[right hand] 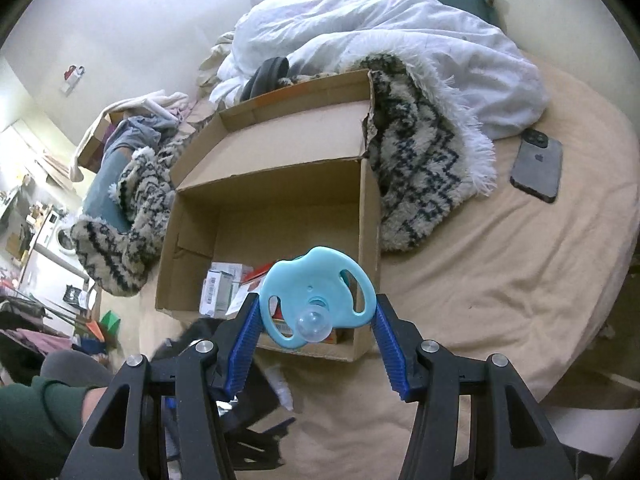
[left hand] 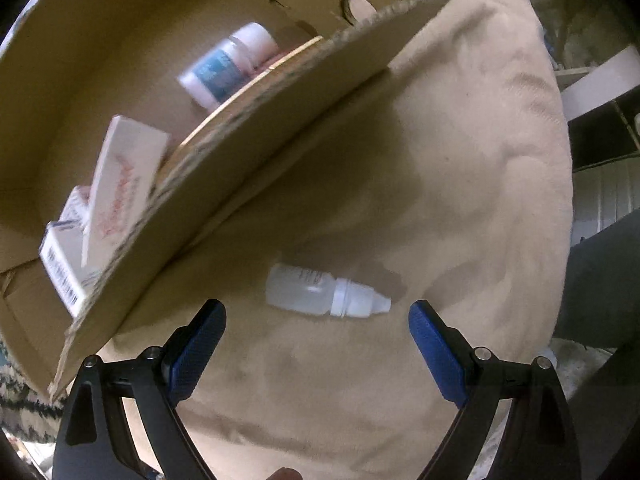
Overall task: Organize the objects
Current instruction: 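Grasp the light-blue pacifier with the right tool while the left tool grasps the dropper bottle, then lower the dropper bottle and pacifier into the cardboard box and open both tools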
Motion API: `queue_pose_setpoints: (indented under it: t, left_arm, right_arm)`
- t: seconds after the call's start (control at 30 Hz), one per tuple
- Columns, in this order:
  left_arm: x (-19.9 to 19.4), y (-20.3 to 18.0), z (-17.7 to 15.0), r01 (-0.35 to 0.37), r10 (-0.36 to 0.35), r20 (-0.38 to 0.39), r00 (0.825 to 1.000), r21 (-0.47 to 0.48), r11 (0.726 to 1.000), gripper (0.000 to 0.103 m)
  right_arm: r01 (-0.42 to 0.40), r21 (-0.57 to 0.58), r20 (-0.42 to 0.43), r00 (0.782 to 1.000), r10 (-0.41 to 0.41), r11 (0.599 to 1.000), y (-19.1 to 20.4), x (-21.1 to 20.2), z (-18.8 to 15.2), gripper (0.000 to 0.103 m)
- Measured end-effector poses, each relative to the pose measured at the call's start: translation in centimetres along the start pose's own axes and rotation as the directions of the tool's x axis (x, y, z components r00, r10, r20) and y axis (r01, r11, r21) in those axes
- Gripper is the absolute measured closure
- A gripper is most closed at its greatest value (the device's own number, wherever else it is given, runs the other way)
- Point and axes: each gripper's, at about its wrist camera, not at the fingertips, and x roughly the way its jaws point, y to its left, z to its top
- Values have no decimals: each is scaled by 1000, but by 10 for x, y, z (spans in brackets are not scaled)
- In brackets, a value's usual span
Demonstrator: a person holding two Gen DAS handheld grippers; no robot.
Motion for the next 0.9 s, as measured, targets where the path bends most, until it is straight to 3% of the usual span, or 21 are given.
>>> queue_pose_setpoints:
  t: [0.2,0.33,0.63,0.9]
  left_arm:
    - [5,-8,5,-8,8,-16,1000,-7,1000,19]
    - [3,-16,6,39,-39,-21,999,-13,999,43]
    - [-10,-23,-6,27,-28,-6,1000,-60,998,43]
    - [-48,-20,-37,-8,15,53,998,-136,991,43]
  right_arm:
    - [-8,-13,-8,1000,8,1000,3,2,-1,45]
    - [-13,-27,-11,1000,13,1000,8,4,-1,45]
    - [-3,-31,-27,1000,2,1000,8,5,-3,45]
    - [26,-44,-55,998,-28,999,10,12,-8,45]
